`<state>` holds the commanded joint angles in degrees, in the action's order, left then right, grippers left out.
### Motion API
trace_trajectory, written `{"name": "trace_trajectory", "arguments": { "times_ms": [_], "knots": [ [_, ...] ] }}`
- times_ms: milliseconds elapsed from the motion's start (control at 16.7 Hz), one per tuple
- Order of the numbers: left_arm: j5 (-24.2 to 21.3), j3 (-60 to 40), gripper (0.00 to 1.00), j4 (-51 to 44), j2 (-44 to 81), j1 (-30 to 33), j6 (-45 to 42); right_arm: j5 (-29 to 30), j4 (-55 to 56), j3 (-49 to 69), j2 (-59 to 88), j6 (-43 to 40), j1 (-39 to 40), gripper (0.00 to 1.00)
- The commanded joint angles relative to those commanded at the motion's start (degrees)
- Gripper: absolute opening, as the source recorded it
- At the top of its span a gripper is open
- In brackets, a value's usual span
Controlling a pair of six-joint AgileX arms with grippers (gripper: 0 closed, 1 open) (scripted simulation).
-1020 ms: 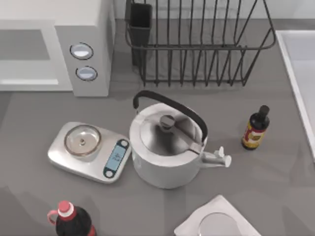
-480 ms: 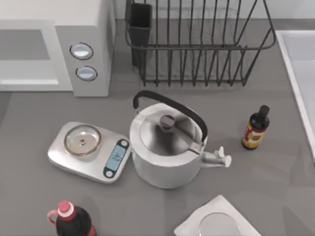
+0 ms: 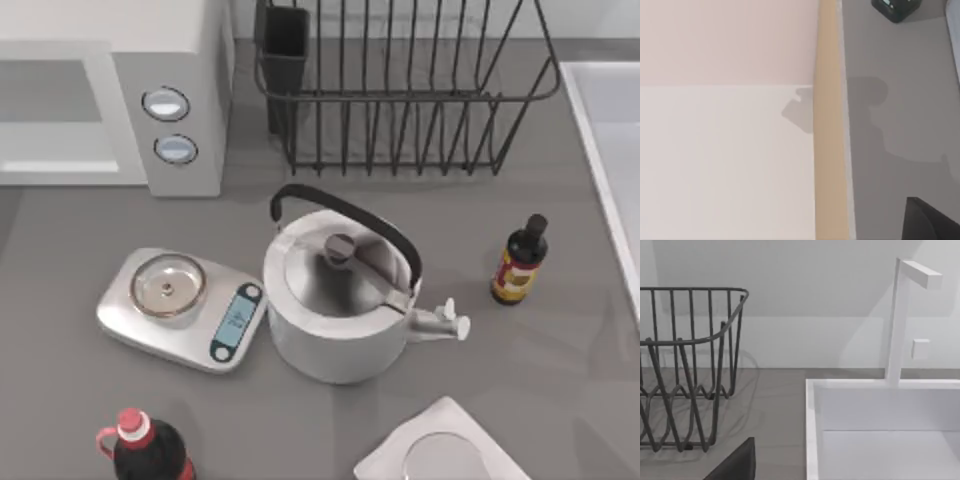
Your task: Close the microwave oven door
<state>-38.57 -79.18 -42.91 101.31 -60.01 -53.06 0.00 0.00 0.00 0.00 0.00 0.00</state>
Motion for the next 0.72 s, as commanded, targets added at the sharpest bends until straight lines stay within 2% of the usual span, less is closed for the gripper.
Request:
{"name": "trace_trajectory", "arguments": {
  "times_ms": [480,720],
  "knots": [
    [-0.1,12.7,0.00,19.2,5.9,-0.4,-0.3,0.0,0.0,0.0,0.0,0.0,0.0,1.00],
    [-0.1,14.2,0.00,20.9,6.6,-0.4,-0.3,0.0,0.0,0.0,0.0,0.0,0.0,1.00]
  ]
}}
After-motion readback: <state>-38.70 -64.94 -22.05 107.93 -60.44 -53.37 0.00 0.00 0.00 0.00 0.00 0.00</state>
